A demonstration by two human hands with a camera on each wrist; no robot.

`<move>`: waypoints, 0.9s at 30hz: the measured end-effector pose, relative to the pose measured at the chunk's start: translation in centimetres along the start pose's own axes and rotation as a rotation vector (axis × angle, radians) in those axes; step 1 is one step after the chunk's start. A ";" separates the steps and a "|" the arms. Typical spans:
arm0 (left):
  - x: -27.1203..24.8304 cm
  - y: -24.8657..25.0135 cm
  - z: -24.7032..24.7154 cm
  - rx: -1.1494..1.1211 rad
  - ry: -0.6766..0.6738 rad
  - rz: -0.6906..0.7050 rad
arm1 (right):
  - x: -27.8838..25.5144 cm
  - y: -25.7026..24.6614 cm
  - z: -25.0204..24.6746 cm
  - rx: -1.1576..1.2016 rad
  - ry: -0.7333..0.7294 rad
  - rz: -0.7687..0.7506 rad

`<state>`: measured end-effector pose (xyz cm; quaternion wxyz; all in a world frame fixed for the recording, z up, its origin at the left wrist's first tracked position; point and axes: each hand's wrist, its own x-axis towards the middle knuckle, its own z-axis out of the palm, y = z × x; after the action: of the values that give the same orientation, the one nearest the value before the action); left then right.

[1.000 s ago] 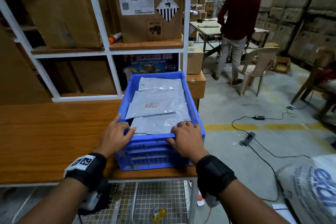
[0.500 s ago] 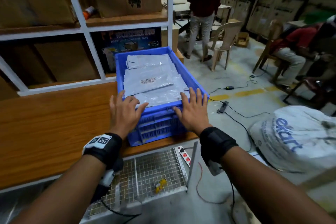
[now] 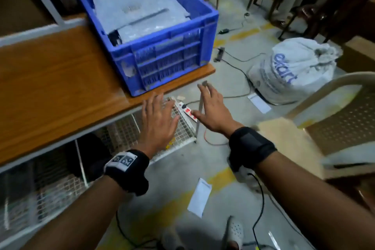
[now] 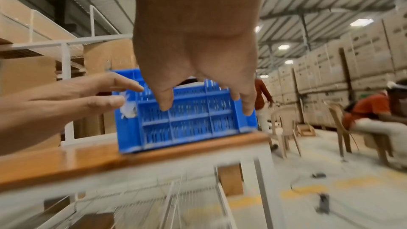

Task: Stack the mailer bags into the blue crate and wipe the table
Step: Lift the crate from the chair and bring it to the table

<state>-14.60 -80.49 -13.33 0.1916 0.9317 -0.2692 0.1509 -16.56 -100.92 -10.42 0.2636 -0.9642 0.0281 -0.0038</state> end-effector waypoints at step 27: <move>-47.1 -5.1 76.1 0.012 -0.941 -0.887 | -18.1 48.0 68.2 0.180 -0.765 0.530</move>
<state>-36.36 -88.97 -99.94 0.0921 0.9220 0.0867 -0.3658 -35.62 -106.51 -93.39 0.3293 -0.8293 0.1736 0.4167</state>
